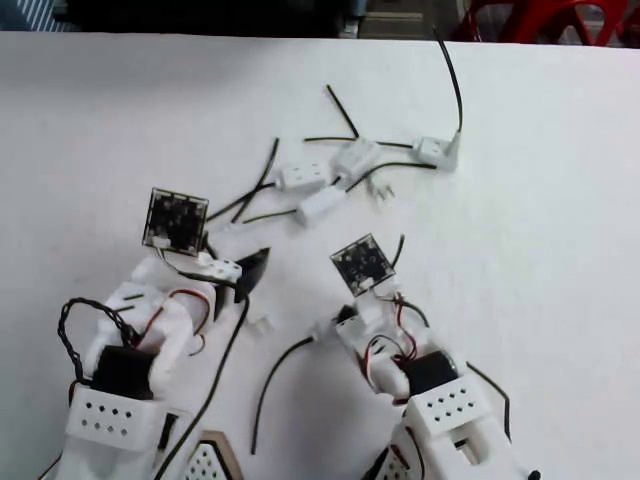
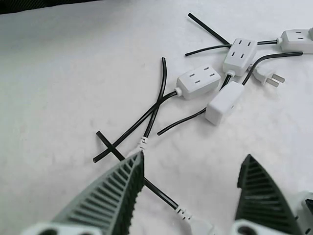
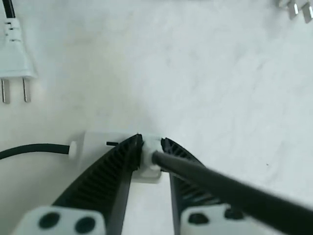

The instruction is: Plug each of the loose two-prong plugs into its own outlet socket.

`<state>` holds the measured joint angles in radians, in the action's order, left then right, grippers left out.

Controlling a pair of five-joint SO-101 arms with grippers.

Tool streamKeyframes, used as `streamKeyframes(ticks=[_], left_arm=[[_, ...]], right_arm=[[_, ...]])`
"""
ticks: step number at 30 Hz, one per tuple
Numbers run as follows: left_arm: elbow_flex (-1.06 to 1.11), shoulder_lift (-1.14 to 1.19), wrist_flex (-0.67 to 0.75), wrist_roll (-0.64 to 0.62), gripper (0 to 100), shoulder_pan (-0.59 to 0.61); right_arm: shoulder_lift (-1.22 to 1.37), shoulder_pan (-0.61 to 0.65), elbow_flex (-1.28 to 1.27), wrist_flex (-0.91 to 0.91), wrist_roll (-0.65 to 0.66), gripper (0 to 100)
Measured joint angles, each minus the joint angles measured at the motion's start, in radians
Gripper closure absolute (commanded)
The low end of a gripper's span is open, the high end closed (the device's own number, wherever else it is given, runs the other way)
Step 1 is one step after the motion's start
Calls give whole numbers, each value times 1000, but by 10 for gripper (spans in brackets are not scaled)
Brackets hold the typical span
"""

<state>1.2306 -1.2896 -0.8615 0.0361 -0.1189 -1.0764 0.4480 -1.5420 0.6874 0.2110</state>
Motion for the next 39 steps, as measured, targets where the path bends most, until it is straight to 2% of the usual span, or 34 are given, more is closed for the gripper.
streamKeyframes(ticks=[6, 14, 19, 23, 30, 32, 36, 39], left_arm=[[0, 0, 0, 0, 691, 0], [0, 0, 0, 0, 691, 0], [0, 0, 0, 0, 691, 0], [0, 0, 0, 0, 691, 0], [3, 0, 0, 0, 691, 0], [3, 0, 0, 0, 691, 0], [3, 0, 0, 0, 691, 0], [3, 0, 0, 0, 691, 0]], right_arm=[[5, -20, 49, 26, 9, 981], [18, -281, 304, -23, 11, 981], [49, -358, 423, -83, -110, 981], [195, -428, 509, -158, -212, 981], [605, -552, 701, -239, -236, 981], [706, -580, 766, -233, -216, 981], [884, -615, 902, -127, -71, 970], [1007, -623, 1010, -28, -9, 868]])
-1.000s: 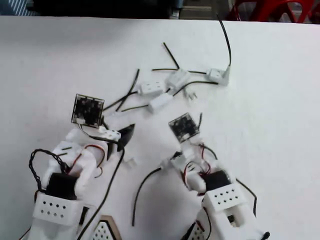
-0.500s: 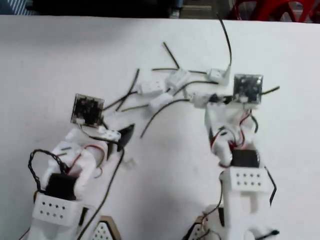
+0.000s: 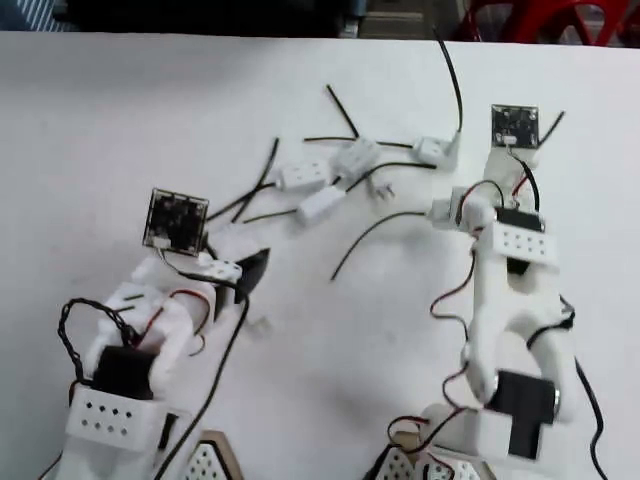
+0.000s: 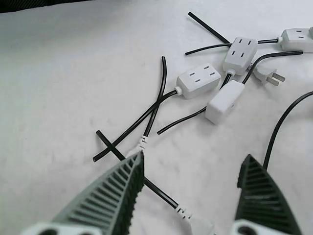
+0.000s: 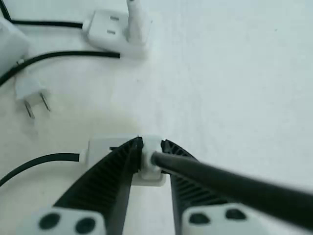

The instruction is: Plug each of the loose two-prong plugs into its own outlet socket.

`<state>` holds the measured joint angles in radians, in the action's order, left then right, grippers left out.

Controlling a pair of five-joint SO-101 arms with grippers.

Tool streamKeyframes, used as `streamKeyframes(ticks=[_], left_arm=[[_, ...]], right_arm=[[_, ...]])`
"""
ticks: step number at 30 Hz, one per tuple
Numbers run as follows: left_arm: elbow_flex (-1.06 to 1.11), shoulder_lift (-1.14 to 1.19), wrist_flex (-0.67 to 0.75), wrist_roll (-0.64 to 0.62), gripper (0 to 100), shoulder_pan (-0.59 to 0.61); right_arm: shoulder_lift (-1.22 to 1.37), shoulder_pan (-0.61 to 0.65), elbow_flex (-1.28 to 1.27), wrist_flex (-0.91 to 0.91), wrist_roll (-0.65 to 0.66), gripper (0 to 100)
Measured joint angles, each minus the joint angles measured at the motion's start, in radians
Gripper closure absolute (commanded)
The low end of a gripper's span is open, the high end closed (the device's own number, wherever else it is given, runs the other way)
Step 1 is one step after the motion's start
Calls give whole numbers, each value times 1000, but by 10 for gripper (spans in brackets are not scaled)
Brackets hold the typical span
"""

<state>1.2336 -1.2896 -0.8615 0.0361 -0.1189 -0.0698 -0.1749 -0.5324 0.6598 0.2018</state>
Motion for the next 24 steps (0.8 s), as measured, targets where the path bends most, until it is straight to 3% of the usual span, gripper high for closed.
streamKeyframes(ticks=[3, 11, 24], left_arm=[[0, 0, 0, 0, 691, 0], [0, 0, 0, 0, 691, 0], [15, 0, 0, 0, 691, 0]], right_arm=[[100, -11, 118, 109, 11, 758], [140, 32, 393, 400, 15, 748], [135, 330, 413, 382, 17, 748]])
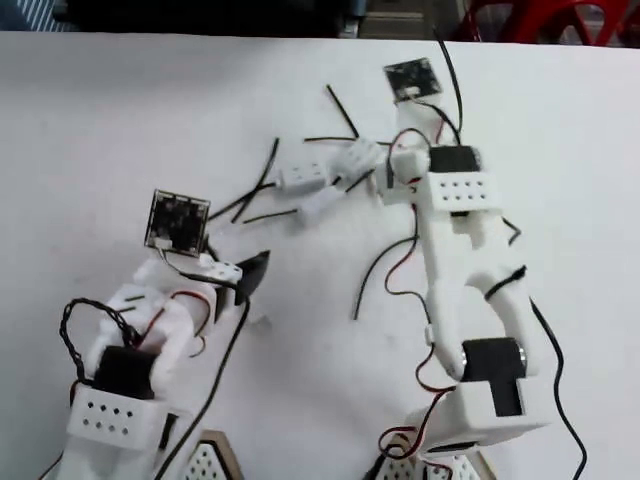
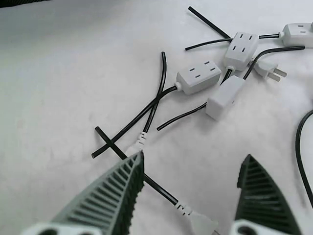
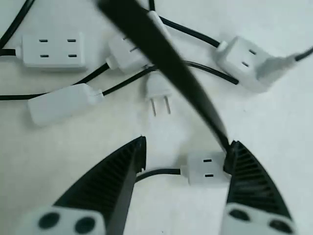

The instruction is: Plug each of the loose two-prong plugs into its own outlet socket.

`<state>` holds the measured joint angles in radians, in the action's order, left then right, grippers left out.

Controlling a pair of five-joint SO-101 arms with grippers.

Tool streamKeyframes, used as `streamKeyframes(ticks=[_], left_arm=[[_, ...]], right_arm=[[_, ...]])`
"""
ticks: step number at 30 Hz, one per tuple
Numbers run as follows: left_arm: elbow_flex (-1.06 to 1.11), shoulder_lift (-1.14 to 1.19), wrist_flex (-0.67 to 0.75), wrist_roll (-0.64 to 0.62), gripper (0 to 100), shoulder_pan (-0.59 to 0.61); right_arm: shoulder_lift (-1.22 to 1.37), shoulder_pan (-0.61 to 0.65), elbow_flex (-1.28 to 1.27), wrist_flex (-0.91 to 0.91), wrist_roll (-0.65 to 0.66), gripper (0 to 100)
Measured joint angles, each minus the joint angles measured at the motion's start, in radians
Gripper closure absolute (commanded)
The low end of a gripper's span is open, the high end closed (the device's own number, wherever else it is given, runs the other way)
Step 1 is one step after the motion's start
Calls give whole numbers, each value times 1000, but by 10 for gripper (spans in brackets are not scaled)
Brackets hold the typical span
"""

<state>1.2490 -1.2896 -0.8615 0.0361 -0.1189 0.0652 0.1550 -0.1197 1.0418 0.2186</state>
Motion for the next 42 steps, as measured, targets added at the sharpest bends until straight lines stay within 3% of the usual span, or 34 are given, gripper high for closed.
streamKeyframes(ticks=[12, 18, 26, 33, 42], left_arm=[[0, 0, 0, 0, 691, 0], [0, 0, 0, 0, 691, 0], [0, 0, 0, 0, 691, 0], [0, 0, 0, 0, 691, 0], [0, 0, 0, 0, 691, 0]], right_arm=[[239, 51, 0, -232, 0, 748], [259, 60, 8, -258, 0, 750], [431, 74, 181, -256, 0, 847], [612, 61, 480, -34, -11, 762], [816, 49, 786, 227, -44, 778]])
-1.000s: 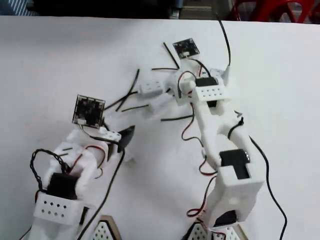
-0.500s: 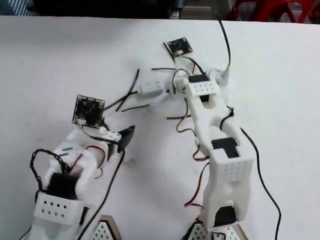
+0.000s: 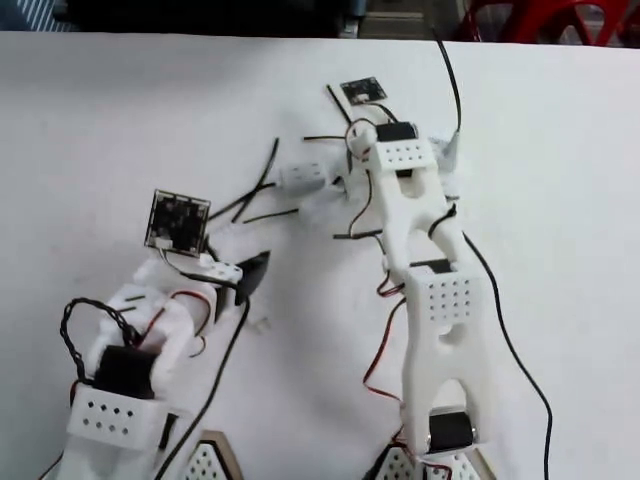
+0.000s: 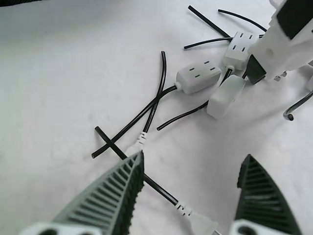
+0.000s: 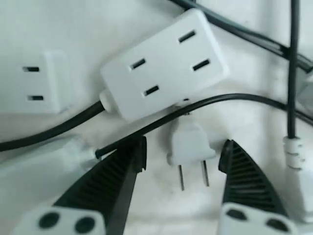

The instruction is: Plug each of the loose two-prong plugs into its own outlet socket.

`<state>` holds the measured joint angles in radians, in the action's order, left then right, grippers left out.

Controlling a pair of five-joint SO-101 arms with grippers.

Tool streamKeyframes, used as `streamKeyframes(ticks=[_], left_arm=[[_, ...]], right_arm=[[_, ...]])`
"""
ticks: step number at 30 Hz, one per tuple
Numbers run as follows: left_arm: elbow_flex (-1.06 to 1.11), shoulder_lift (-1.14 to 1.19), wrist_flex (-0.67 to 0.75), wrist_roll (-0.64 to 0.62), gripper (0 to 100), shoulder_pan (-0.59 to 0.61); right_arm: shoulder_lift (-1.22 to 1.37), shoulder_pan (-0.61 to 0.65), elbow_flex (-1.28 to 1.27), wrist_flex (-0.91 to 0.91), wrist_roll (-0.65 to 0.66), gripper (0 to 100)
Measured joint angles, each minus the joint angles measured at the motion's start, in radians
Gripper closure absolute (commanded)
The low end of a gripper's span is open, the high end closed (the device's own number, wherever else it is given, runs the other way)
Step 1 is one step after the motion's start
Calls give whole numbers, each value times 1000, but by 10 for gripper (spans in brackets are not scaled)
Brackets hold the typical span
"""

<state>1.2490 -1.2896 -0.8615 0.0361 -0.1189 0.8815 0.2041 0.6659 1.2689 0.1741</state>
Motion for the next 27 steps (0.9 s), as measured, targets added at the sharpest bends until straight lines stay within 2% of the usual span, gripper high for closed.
streamKeyframes(ticks=[6, 13, 20, 27], left_arm=[[0, 0, 0, 0, 691, 0], [0, 0, 0, 0, 691, 0], [0, 0, 0, 0, 691, 0], [0, 0, 0, 0, 691, 0]], right_arm=[[74, -12, 141, 74, 0, 984], [91, -8, 253, 170, -2, 981], [92, 14, 474, 414, -2, 981], [83, 40, 519, 450, -2, 981]])
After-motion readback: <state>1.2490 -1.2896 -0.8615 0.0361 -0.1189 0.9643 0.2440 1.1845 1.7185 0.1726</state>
